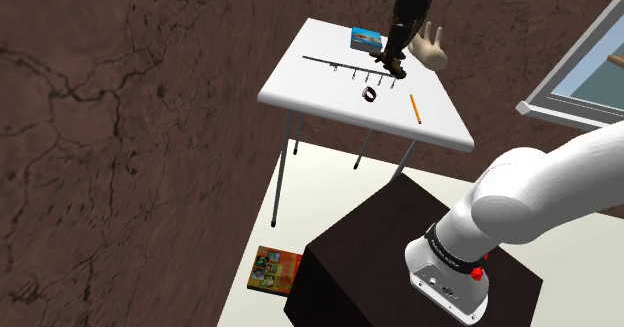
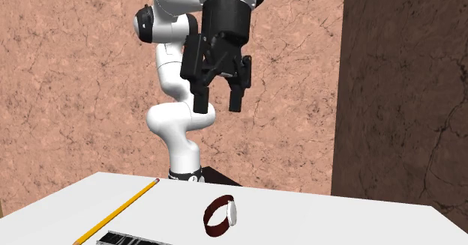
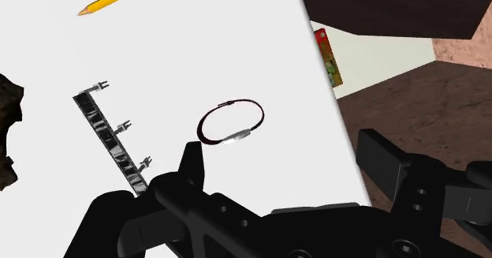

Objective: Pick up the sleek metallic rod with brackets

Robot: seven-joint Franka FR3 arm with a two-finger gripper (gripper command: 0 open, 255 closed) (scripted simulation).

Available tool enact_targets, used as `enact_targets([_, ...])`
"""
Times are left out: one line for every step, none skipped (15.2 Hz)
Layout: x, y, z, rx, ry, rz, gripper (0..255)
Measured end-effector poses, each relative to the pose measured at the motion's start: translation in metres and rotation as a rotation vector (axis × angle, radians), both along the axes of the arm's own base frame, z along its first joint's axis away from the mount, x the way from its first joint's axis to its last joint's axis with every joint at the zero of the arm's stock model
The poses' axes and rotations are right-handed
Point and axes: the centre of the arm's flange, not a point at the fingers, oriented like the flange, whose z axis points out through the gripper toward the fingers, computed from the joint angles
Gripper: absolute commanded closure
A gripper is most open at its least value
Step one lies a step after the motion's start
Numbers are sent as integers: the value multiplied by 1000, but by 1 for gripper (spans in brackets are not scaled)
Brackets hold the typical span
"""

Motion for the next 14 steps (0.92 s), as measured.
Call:
enact_targets([12, -4, -6, 4, 3, 22, 0])
enact_targets([24, -10, -10, 7, 5, 44, 0])
enact_targets([35, -14, -12, 10, 8, 66, 0])
enact_targets([47, -21, -17, 14, 10, 87, 0])
enact_targets([58, -29, -24, 17, 13, 109, 0])
enact_targets([69, -35, -30, 20, 16, 131, 0])
enact_targets([82, -38, -35, 23, 18, 153, 0])
enact_targets([93, -42, -41, 27, 21, 175, 0])
enact_targets([105, -49, -46, 30, 24, 196, 0])
enact_targets([118, -50, -50, 33, 27, 219, 0])
enact_targets([129, -52, -56, 37, 29, 241, 0])
enact_targets([139, -57, -60, 40, 33, 262, 0])
enact_targets([150, -64, -65, 43, 35, 284, 0])
enact_targets([162, -66, -73, 46, 37, 306, 0])
